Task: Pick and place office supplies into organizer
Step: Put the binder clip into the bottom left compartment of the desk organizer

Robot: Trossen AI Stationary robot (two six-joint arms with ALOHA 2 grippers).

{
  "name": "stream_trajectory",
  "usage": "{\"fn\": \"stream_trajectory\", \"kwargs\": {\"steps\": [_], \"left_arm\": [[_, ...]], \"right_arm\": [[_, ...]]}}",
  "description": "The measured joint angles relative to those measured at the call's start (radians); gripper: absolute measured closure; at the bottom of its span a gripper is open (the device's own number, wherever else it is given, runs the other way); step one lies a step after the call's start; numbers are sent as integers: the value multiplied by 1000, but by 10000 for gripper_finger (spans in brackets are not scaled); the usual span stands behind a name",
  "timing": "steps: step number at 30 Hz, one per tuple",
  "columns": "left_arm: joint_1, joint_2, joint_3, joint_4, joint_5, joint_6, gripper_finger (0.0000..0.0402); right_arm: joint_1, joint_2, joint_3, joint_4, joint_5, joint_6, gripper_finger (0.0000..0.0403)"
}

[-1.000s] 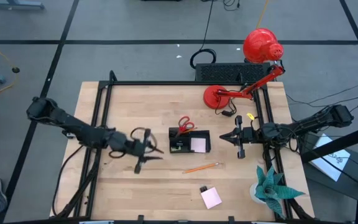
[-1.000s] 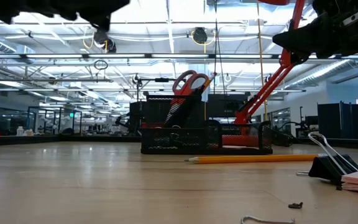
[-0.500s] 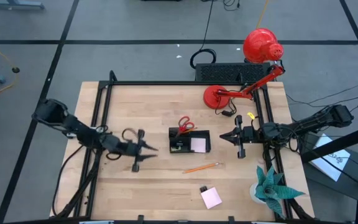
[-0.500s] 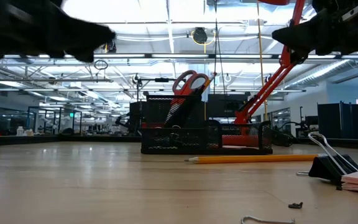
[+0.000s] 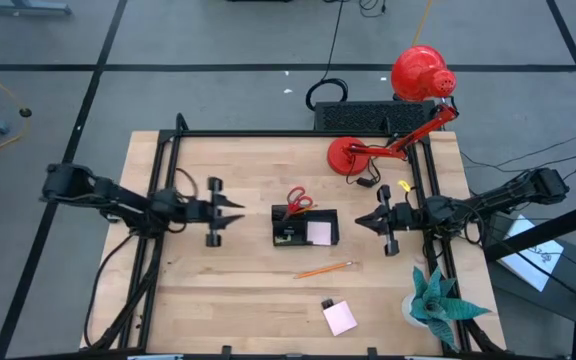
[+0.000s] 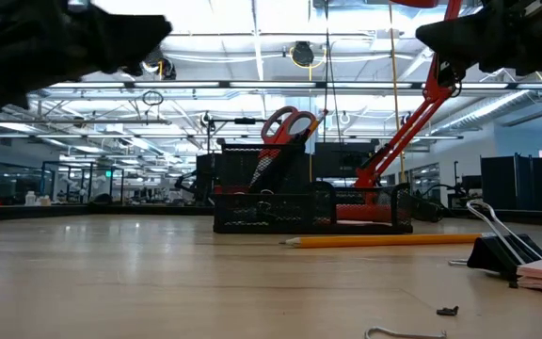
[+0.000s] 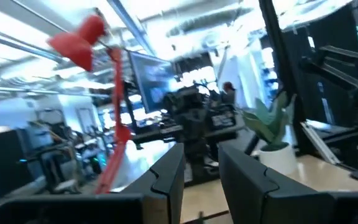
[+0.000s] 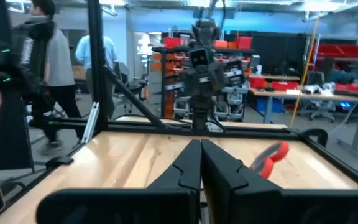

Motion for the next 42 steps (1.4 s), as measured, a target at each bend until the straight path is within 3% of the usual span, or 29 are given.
{"fn": "stream_trajectory", "kwargs": {"steps": [4, 12, 16, 22, 26, 31, 38, 42], "left_arm": [[-2, -191, -104, -14, -68, -22, 296], [-64, -562, 50, -773, -148, 45, 304], [-106, -648, 97, -990, -191, 87, 338], [-110, -651, -1, -913, -105, 66, 396], [-107, -666, -101, -727, -110, 50, 387], [-93, -639, -95, -652, -177, 59, 380], [-70, -608, -95, -696, -170, 67, 398], [-66, -577, -96, -739, -178, 67, 391]], "right_arm": [[0, -1, 0, -9, -4, -24, 399], [0, -6, 0, 33, -3, -64, 399], [0, -14, 0, 72, -2, -69, 399], [0, -15, 0, 151, -22, -69, 399], [0, -15, 0, 156, -85, -68, 399], [0, -14, 0, 143, -110, -68, 399], [7, 48, 0, 33, -212, -47, 399], [26, 122, 54, -60, -212, -36, 399]]}}
